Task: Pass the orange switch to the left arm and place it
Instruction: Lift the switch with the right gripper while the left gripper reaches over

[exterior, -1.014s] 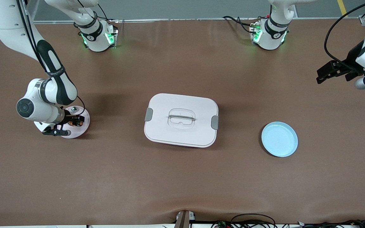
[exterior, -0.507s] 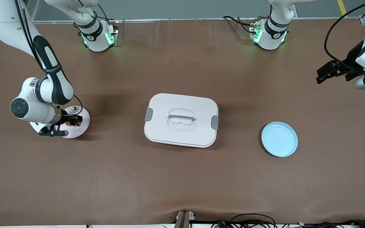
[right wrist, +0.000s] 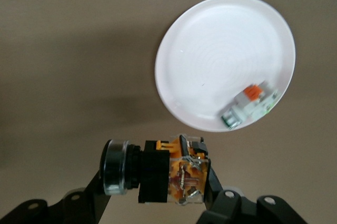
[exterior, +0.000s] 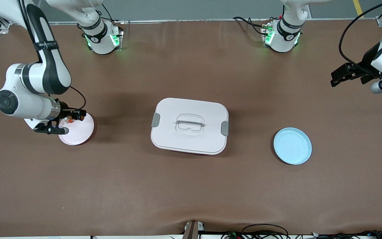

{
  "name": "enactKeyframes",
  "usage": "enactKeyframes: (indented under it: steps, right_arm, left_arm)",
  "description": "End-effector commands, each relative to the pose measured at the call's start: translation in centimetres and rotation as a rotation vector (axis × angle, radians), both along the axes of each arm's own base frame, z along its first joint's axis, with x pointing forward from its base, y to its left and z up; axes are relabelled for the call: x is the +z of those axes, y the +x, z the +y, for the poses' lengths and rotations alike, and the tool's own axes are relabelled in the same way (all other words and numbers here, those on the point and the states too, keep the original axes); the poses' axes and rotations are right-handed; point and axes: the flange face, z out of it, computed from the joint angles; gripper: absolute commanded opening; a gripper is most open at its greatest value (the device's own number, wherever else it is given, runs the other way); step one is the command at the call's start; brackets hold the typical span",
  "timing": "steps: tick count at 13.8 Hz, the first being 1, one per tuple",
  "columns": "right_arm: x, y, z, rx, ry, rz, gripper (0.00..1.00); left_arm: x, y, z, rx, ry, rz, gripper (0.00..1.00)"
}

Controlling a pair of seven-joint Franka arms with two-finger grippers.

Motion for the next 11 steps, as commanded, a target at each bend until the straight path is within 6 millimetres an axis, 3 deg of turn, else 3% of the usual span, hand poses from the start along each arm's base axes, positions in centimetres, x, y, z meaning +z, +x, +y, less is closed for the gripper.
enactKeyframes:
  steps: [1,4,7,9,11]
  right_arm:
    - [4.6,-0.4,5.5,-0.131,0.009,0.018,0.18]
    - [9.5,0.0,12.0,-0.276,0.020,0.051,0.18]
    - [12.9,-0.7,19.2,-0.370,0.019,0.013,0.18]
    - [14.8,-0.9,22.3,-0.469,0.089,0.041,0.18]
    - [16.3,-1.3,26.4,-0.548,0.137,0.077,0.18]
  left_arm:
    - [0.1,0.0,-0.1,-0.018,-0.001,0.008,1.00]
    - [0.0,0.0,-0.1,-0.017,-0.001,0.011,1.00]
    - [0.0,0.0,-0.4,-0.008,-0.014,0.012,1.00]
    - [-0.1,0.0,-0.9,-0.016,-0.017,0.013,1.00]
    - [0.1,-0.2,-2.5,-0.041,-0.046,0.009,1.00]
